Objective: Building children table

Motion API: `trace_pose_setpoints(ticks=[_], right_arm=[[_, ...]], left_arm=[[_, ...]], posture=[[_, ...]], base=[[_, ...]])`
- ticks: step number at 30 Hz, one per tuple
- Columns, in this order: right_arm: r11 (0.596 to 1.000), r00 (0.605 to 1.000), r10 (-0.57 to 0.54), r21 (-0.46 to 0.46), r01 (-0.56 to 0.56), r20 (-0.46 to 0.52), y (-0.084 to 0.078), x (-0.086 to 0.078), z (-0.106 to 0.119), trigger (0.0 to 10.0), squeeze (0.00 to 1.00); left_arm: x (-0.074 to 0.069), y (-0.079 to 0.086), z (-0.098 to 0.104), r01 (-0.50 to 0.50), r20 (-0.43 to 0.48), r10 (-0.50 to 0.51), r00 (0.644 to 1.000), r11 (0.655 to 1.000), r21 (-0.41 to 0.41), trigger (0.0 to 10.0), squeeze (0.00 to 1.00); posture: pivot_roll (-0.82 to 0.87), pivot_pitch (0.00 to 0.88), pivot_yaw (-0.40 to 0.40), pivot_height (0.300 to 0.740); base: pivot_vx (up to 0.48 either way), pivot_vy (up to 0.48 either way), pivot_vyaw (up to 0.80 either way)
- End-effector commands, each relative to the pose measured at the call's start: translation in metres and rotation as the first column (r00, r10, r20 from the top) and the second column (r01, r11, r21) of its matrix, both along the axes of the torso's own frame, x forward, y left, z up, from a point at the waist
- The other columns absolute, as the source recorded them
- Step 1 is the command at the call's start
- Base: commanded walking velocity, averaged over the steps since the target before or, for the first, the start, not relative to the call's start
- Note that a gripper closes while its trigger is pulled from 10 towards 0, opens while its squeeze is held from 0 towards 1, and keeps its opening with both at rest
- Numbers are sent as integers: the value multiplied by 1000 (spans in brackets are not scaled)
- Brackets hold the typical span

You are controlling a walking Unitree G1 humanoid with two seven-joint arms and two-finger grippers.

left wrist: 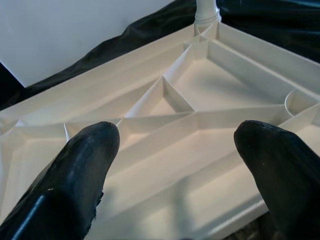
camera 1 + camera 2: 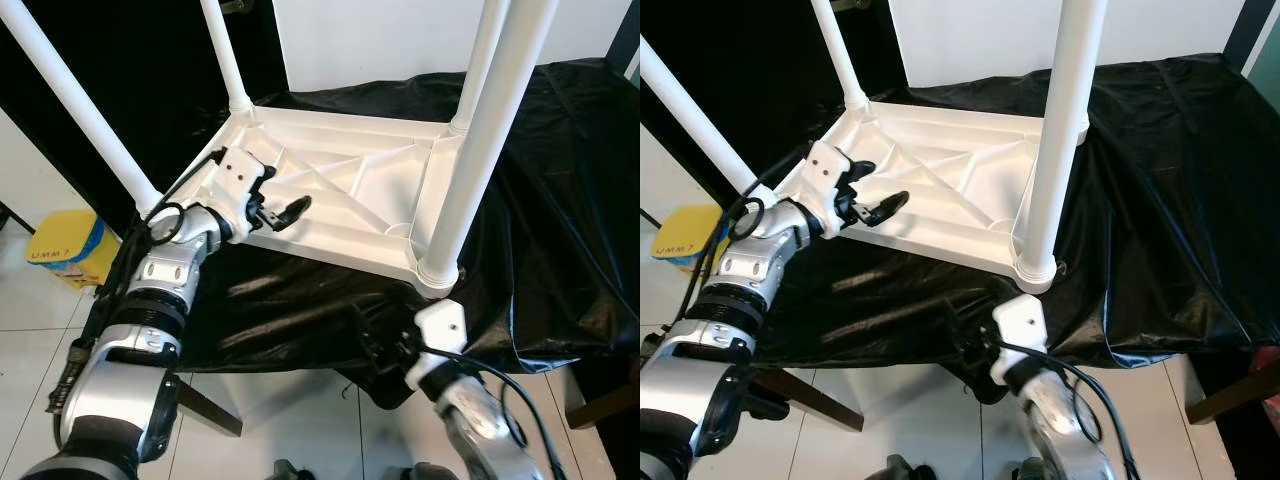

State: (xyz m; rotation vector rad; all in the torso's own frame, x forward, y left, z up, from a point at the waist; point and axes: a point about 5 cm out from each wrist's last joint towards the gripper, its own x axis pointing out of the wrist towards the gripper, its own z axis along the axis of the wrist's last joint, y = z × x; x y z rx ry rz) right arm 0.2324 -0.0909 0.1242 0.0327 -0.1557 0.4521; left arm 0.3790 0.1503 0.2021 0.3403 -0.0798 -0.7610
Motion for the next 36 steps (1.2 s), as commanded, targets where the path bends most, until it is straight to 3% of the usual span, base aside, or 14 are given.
trace_pose_setpoints(ticks=[1,5,11,15,18,20,23,26,31,34,36], right_arm=[[999,1000,3,48,-3,-5,9,7,0,10000,0],[998,1000,-3,70,2,17,15,14,6,10000,0],[976,988,-140,175,128,62,19,37,26,10000,0],[966,980,-188,196,171,70,18,41,30,10000,0],[926,945,-320,231,298,66,7,50,34,10000,0],[926,945,-320,231,298,66,7,50,34,10000,0],[890,909,-413,235,391,55,-10,54,33,10000,0],[890,909,-413,235,391,55,-10,54,33,10000,0],[846,861,-507,219,486,50,-35,59,29,10000,0],[846,861,-507,219,486,50,-35,59,29,10000,0],[836,847,-529,208,508,54,-43,61,28,10000,0]], left_arm=[[2,10,-1,-17,0,17,1000,999,31,10000,0],[2,12,-1,-22,0,22,1000,999,38,10000,0],[4,15,-3,-21,-1,21,1000,999,49,10000,0],[4,16,-3,-19,-1,19,1000,998,52,10000,0],[4,16,-5,-13,-3,13,1000,998,57,10000,0],[4,16,-5,-13,-3,13,1000,998,57,10000,0],[3,16,-6,-5,-5,5,1000,998,56,10000,0],[3,16,-6,-5,-5,5,1000,998,56,10000,0],[-1,11,-12,41,-18,-40,999,998,45,10000,0],[-1,11,-12,41,-18,-40,999,998,45,10000,0],[-4,7,-14,68,-24,-67,997,997,37,10000,0]], posture=[[-169,86,143,740],[-164,84,142,740],[-157,85,142,740],[-155,85,142,740],[-155,84,143,740],[-155,84,143,740],[-154,84,144,740],[-154,84,144,740],[-155,86,146,740],[-155,86,146,740],[-155,86,146,740]], base=[[0,0,0],[0,0,0],[0,0,0],[0,0,0],[0,0,0],[0,0,0],[0,0,0],[0,0,0],[0,0,0],[0,0,0],[0,0,0]])
